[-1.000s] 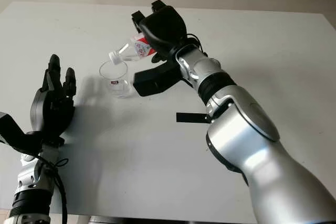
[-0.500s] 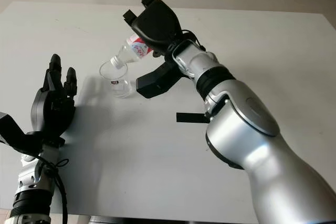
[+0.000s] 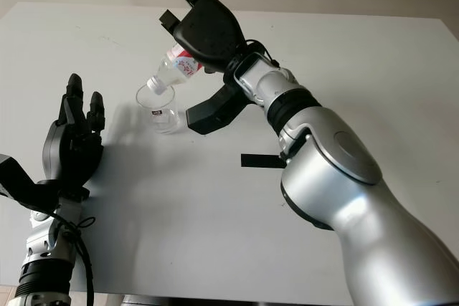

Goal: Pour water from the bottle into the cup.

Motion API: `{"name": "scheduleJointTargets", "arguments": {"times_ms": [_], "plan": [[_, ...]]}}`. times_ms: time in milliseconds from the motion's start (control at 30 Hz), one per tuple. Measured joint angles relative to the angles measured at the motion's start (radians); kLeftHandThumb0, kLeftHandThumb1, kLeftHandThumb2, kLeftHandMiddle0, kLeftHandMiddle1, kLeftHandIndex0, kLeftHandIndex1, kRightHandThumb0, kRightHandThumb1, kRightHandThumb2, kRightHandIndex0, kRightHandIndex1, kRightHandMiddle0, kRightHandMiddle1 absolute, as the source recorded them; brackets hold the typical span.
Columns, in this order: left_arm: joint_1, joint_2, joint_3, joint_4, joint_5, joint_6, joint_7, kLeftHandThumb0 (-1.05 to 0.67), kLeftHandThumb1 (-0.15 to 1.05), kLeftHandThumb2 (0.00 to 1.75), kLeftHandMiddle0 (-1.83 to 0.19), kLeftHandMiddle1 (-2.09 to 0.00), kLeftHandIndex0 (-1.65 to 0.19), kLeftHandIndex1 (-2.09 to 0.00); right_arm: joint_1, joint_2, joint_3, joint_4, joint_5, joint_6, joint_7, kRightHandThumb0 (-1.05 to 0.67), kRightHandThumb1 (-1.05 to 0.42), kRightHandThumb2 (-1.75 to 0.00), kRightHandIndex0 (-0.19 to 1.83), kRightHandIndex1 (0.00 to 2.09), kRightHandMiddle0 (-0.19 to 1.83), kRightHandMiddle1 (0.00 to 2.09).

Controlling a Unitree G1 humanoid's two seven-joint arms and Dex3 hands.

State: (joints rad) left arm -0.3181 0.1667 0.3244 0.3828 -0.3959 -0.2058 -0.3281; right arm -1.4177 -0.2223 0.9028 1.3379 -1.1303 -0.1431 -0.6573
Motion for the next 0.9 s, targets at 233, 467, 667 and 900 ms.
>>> {"name": "scheduleJointTargets", "arguments": {"times_ms": [233,467,667,900], "plan": [[0.0,-0.001,0.0,0.0,0.0,-0.001,0.0,-0.84,1.05,0.61,0.19,0.0,0.19,0.0,-0.008,0.0,0.033,0.002,-0.032,0.001,-0.007,-0.41,-1.03,-0.06,1.17,2.09,0.4,2.09],[0.0,-0.001,0.001,0.001,0.0,-0.003,-0.001,-0.85,1.05,0.61,0.19,0.0,0.19,0.0,-0.014,0.0,0.043,0.006,-0.041,0.004,-0.01,-0.41,-1.04,-0.06,1.17,2.09,0.52,2.09],[0.0,0.0,0.002,0.001,0.0,-0.003,-0.006,-0.85,1.05,0.61,0.19,0.0,0.19,0.0,-0.017,0.0,0.048,0.008,-0.039,0.009,-0.01,-0.38,-1.04,-0.06,1.19,2.09,0.63,2.09],[-0.001,0.0,0.002,0.0,0.0,0.004,-0.005,-0.85,1.05,0.61,0.19,0.0,0.19,0.0,-0.016,0.001,-0.15,0.005,0.188,-0.034,0.055,-0.34,-1.02,-0.05,1.08,2.09,0.24,1.88]]}}
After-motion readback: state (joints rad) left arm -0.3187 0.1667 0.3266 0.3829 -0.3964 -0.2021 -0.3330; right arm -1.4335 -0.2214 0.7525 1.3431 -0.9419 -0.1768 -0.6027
